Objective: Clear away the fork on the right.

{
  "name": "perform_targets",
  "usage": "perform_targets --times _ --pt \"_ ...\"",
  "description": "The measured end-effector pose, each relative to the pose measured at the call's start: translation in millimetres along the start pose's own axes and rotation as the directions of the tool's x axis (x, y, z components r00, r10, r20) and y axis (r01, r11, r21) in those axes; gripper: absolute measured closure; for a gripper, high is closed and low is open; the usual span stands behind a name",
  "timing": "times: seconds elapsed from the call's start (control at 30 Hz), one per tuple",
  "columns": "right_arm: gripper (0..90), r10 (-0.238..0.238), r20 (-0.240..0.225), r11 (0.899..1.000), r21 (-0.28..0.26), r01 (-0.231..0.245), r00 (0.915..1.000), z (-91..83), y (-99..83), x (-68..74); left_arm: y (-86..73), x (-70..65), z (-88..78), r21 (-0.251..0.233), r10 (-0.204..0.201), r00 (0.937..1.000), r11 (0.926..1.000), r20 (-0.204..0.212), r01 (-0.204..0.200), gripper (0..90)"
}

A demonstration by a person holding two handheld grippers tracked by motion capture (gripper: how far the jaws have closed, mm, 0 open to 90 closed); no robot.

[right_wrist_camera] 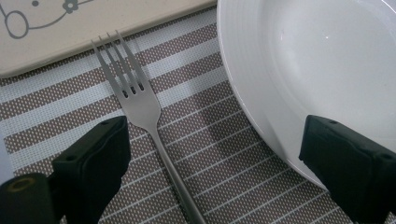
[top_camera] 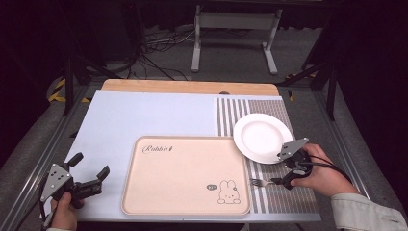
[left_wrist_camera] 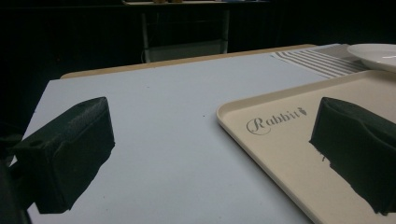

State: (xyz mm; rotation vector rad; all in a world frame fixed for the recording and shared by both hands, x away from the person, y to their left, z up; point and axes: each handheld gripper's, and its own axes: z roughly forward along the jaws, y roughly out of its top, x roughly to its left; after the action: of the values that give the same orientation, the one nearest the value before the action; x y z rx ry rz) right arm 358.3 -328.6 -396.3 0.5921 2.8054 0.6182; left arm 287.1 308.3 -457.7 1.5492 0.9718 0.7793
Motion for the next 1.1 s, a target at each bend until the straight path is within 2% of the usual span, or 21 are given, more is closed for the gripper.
perform_targets --times 0.23,0.33,0.37,0.5,0.6,0.63,0.7,0.87,1.1 --pt "9.0 -0.029 0.000 0.998 0.047 0.029 0.9996 -1.2 1.9 -0.9 -0.1 -0.1 0.0 0.003 0.003 1.0000 1.0000 -0.001 -0.003 0.3" --pt "9.5 -0.054 -0.003 0.996 0.073 0.055 0.9985 -0.1 2.7 -0.5 -0.1 0.0 0.0 0.001 0.002 1.0000 1.0000 -0.002 -0.002 0.3" --pt "11.1 -0.084 0.002 0.993 0.081 0.084 0.9965 1.0 3.4 0.1 -0.1 0.0 0.0 0.001 0.002 1.0000 1.0000 -0.002 -0.002 0.3" --pt "15.7 -0.112 -0.018 0.989 0.094 0.113 0.9935 2.6 4.8 1.0 -0.1 0.1 -0.3 0.002 0.002 1.0000 1.0000 -0.006 -0.002 0.3" --pt "23.5 -0.166 -0.055 0.978 0.121 0.172 0.9846 4.8 6.3 1.3 -0.1 0.3 -0.2 0.003 0.005 1.0000 1.0000 -0.004 -0.005 0.3" --pt "23.5 -0.166 -0.055 0.978 0.121 0.172 0.9846 4.8 6.3 1.3 -0.1 0.4 -0.2 0.003 0.005 1.0000 1.0000 -0.004 -0.005 0.3" --pt "27.3 -0.184 -0.071 0.972 0.138 0.193 0.9803 5.4 6.6 1.5 -0.1 0.4 -0.3 0.003 0.005 1.0000 1.0000 -0.004 -0.005 0.3" --pt "37.3 -0.233 -0.127 0.955 0.157 0.252 0.9640 8.9 7.0 2.7 -0.3 0.4 -0.1 0.004 0.003 1.0000 1.0000 -0.003 -0.003 0.3" --pt "50.9 -0.291 -0.172 0.919 0.225 0.325 0.9412 13.2 8.6 5.7 -0.4 0.4 -0.2 0.004 -0.003 1.0000 1.0000 -0.004 0.003 0.3"
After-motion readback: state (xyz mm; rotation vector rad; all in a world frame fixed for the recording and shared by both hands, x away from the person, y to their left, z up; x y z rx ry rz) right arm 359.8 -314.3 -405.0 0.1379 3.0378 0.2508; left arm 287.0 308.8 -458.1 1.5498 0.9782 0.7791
